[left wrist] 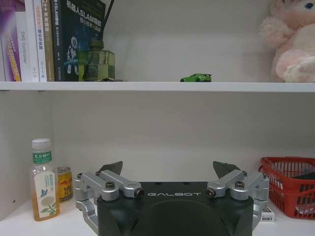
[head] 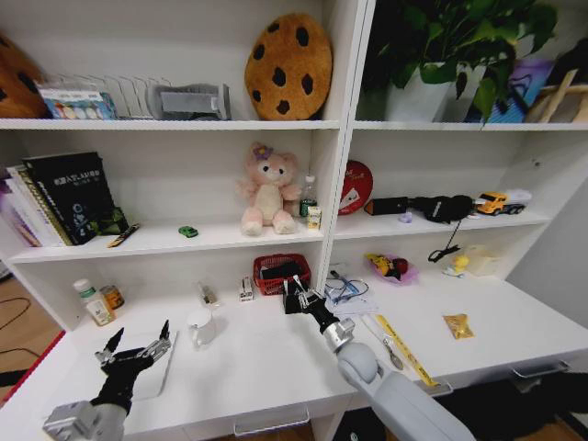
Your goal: Organize the objects on the table.
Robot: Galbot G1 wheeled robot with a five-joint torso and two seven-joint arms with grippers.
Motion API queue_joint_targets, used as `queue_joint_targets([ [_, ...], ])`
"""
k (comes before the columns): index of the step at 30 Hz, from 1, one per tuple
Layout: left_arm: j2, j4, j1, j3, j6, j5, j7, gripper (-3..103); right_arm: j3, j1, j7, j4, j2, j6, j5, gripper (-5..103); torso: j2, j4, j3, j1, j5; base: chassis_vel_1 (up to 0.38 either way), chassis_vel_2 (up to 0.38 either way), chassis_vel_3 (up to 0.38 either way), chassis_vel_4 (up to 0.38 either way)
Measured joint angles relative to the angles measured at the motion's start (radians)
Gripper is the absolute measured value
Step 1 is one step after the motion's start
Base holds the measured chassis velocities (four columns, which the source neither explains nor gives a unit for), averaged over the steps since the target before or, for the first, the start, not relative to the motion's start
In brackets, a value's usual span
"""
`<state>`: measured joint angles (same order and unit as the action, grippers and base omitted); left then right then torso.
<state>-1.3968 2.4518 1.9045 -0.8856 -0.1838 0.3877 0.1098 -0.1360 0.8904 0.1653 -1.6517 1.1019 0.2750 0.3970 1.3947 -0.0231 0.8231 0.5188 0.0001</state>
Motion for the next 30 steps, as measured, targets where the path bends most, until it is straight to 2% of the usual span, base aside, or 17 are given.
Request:
queue_joint_targets([
  [7,0.000,0.000,0.000,0.000,0.000,0.000,0.000,100,-0.010,-0.091,0.005,0.071,0.047,0.018,0.008,12,0.000,-0.0002,0.000,0.000,-0.0004,0.000,0.000,0.000,0.000],
  [11,0.000,0.000,0.000,0.000,0.000,0.000,0.000,100,-0.024,-0.197,0.001,0.197,0.103,0.060,-0.002,12,0.000,0.0001,0.000,0.000,-0.0002,0.000,0.000,0.000,0.000],
  [16,0.000,0.000,0.000,0.000,0.000,0.000,0.000,100,-0.042,-0.233,0.001,0.263,0.136,0.079,-0.002,12,0.000,-0.0001,0.000,0.000,-0.0002,0.000,0.000,0.000,0.000],
  [26,0.000,0.000,0.000,0.000,0.000,0.000,0.000,100,-0.042,-0.225,-0.011,0.294,0.151,0.092,-0.001,12,0.000,-0.0002,0.000,0.000,-0.0001,0.000,0.000,0.000,0.000],
  [29,0.000,0.000,0.000,0.000,0.000,0.000,0.000,100,-0.036,-0.219,-0.014,0.297,0.147,0.094,0.000,9,0.000,-0.0003,0.000,0.000,-0.0001,0.000,0.000,0.000,0.000],
  [30,0.000,0.000,0.000,0.000,0.000,0.000,0.000,100,-0.033,-0.215,-0.014,0.303,0.146,0.096,0.000,17,0.000,-0.0002,0.000,0.000,-0.0001,0.000,0.000,0.000,0.000],
])
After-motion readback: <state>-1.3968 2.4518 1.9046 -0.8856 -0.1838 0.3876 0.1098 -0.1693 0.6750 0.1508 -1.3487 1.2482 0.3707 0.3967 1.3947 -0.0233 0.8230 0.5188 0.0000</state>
